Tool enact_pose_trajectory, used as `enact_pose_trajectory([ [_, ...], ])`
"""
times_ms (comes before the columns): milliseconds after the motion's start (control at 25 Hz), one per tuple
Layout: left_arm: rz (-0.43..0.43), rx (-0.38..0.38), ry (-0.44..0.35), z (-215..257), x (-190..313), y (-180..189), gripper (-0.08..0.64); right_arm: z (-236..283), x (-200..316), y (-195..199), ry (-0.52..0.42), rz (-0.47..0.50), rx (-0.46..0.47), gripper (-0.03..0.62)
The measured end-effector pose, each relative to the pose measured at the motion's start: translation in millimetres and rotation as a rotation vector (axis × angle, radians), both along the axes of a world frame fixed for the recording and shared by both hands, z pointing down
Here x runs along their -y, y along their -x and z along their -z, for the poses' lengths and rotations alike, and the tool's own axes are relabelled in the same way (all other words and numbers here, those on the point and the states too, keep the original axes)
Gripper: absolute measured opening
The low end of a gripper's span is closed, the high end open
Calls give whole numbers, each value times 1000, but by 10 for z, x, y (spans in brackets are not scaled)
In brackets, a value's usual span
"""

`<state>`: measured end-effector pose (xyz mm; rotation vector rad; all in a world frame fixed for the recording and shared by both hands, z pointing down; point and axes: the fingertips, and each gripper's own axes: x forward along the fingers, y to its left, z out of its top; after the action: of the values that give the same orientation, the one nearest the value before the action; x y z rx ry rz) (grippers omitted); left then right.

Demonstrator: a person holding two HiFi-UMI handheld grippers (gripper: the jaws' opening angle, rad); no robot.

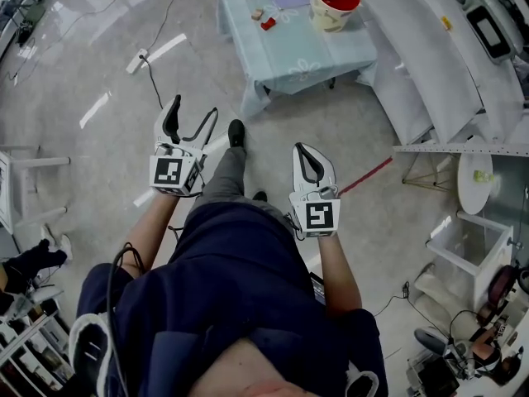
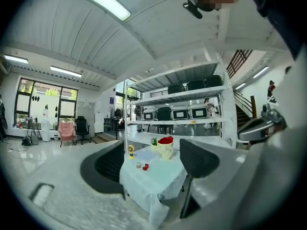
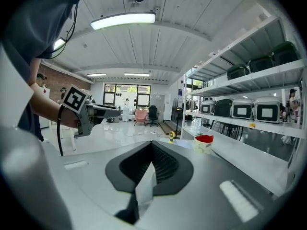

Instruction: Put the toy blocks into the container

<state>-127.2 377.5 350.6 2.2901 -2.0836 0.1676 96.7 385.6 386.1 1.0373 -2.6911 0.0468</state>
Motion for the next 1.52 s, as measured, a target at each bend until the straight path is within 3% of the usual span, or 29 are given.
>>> enact_pose_trajectory([
  [240, -57, -4, -10, -58, 1012, 371, 370, 107, 842, 414, -55, -21, 18, -2],
  [480, -122, -9, -55, -42, 2115, 817, 370, -49, 1870, 913, 52, -97, -11, -2],
  [720, -221, 32, 18, -318, 2932, 959, 370, -121, 2555, 1172, 66, -174, -44, -2],
  [1080, -286, 46, 118, -838, 3652, 748, 370, -292, 3086, 1117, 79, -183, -89, -2],
  [1360, -268, 63, 227, -1380, 3992, 548, 385, -425, 3271, 1020, 85, -94, -112, -2],
  [1520, -281, 56, 292, -1757, 4169, 413, 387, -505, 3373, 950, 110, -92, -108, -2],
])
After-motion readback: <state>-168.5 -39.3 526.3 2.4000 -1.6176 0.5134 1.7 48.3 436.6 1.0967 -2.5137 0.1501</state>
